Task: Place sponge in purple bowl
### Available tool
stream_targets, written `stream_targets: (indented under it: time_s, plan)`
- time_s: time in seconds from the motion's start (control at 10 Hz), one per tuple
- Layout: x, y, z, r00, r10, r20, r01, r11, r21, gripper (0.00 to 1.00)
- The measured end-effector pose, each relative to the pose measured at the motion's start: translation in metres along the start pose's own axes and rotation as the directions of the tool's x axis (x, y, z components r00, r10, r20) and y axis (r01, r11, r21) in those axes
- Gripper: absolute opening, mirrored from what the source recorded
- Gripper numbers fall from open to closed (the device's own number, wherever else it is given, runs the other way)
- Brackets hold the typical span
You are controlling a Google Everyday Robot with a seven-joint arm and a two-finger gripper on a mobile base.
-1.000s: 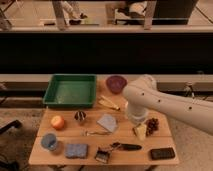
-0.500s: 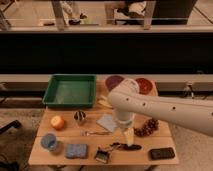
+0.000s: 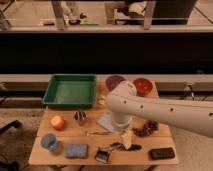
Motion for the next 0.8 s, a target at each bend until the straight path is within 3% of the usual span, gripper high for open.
stream_targets:
  time_s: [0.2,0.4,0.8]
  plan:
    - [-0.011,0.002,0.005,0.999,-0.018,0.028,0.018,1.000,-0.017,0.80]
    - [-0.030,0.004,0.008,0.995,-0.049,0.091,0.051,0.999,-0.018,0.80]
    - [-0.090,-0.003,0.010,0.968,-0.155,0.196,0.143,0.987,0.076,0.80]
